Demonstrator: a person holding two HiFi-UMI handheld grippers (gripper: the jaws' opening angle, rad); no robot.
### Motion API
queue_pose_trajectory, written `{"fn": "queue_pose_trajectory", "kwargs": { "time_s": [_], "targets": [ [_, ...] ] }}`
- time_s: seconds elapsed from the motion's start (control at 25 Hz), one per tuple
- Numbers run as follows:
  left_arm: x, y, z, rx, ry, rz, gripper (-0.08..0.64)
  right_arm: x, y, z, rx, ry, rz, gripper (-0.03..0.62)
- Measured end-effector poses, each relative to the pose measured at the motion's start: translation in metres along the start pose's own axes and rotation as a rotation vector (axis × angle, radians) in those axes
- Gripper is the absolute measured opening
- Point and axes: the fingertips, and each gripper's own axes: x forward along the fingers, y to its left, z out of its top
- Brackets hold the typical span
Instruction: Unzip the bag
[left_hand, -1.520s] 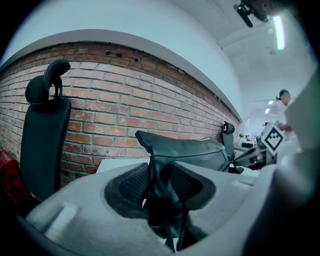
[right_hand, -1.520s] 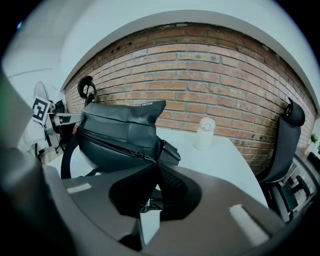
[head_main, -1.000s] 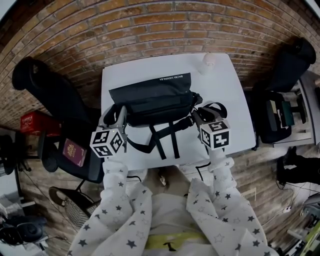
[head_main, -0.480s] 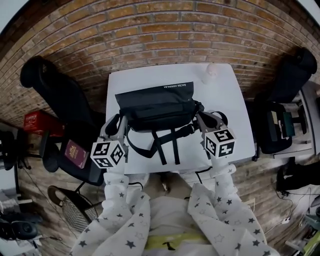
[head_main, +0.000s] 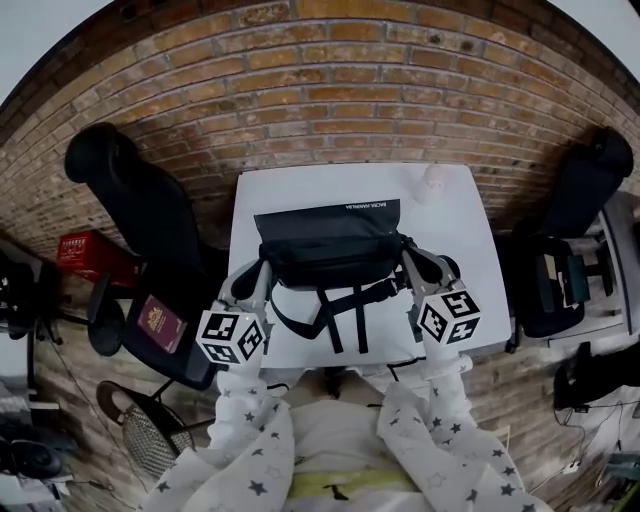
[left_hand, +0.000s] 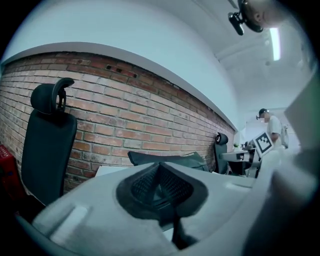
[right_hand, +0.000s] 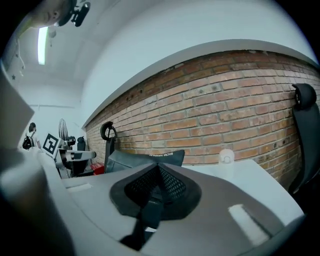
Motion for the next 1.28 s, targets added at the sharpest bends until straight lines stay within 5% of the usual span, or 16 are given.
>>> {"fn": "queue_pose_trajectory", "kwargs": {
  "time_s": [0.64,1.28],
  "targets": [
    [-0.016,-0.004,0.06,0.065,-0.112,-0.002,-0.002,-0.006,0.029,0.059,0.016,-0.217,0.059,0.008],
    [-0.02,0.005,0.079,0.101,-0.137,0.038,-0.002,-0.012,0.025,0.071,0.021,-0.262,0.027,0.008]
  ]
}}
